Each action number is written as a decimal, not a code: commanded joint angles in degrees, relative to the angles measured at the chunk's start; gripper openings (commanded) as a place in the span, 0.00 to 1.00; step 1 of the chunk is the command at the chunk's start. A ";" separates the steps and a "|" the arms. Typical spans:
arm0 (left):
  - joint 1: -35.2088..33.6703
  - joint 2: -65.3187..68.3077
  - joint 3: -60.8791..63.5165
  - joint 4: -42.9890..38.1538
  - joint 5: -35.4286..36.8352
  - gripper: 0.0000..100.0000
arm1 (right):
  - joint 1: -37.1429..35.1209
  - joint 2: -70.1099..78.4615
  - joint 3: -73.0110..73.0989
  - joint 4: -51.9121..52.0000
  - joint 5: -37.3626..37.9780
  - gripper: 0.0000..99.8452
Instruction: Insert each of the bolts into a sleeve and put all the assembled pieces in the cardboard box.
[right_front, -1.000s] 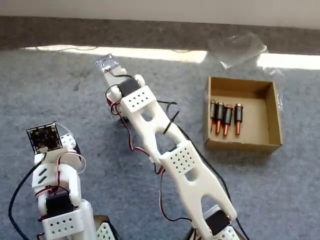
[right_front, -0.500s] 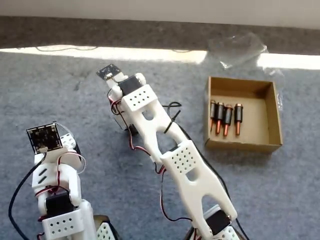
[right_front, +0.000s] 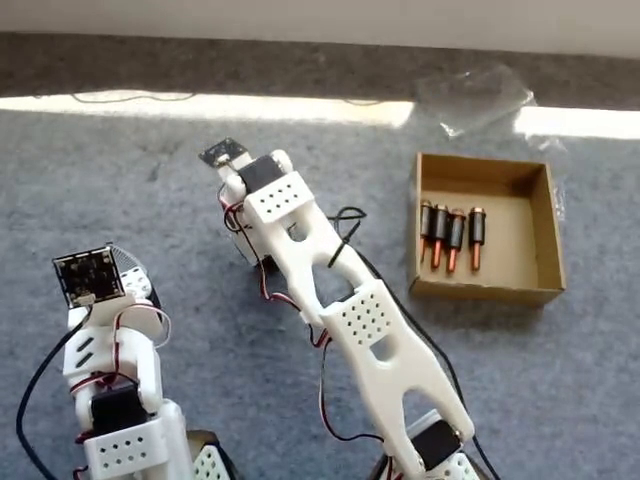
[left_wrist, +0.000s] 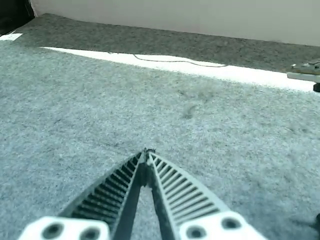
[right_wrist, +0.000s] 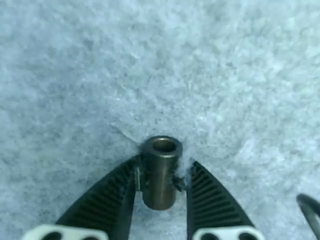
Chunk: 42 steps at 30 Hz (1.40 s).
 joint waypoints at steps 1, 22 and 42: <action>-0.66 -0.57 1.19 0.09 -0.35 0.01 | -0.66 -0.84 0.13 1.10 0.53 0.08; 2.33 -0.57 1.27 0.26 -0.35 0.01 | 1.10 -9.80 -0.13 1.27 0.26 0.00; 2.42 -0.57 1.27 0.26 -0.35 0.01 | 6.99 -65.10 31.16 1.19 0.53 0.00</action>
